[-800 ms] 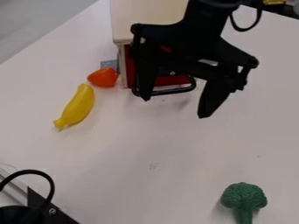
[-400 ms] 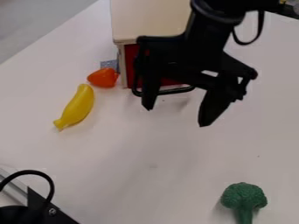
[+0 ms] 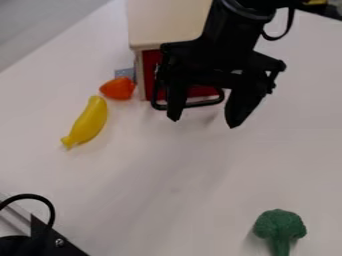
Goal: Open the drawer
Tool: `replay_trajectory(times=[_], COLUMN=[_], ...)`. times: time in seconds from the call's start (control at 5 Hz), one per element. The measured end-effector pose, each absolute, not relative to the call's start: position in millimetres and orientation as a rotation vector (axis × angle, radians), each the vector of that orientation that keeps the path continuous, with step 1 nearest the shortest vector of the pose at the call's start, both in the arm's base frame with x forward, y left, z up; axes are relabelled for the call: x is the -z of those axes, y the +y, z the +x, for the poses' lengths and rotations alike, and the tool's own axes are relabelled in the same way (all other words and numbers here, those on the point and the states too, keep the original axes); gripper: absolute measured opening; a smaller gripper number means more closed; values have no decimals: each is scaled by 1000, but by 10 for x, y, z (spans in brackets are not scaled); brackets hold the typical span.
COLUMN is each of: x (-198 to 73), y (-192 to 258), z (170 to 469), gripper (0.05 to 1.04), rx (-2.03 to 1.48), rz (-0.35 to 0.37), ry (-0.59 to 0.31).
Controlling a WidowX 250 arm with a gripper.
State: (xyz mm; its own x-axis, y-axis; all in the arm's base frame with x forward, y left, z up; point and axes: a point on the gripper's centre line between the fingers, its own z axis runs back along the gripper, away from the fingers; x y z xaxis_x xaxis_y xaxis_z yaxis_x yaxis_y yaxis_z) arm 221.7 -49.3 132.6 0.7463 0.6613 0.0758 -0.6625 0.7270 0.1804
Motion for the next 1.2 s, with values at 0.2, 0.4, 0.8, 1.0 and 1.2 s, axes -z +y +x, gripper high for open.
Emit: replay_trajectory(times=[0.2,0.4,0.8,1.0,1.2], x=[-1400,-1395,-974,-620,-465], y=[-367,-261,-245,-250,-267], z=[2323,2394,2551,2602,2661], gripper=[1000,1000,1000,1000,1000], rx=[-882,-1037,-1173,-1213,-1242], rz=[150,100,122,179,187], ry=[-12,-21,-25,28,44])
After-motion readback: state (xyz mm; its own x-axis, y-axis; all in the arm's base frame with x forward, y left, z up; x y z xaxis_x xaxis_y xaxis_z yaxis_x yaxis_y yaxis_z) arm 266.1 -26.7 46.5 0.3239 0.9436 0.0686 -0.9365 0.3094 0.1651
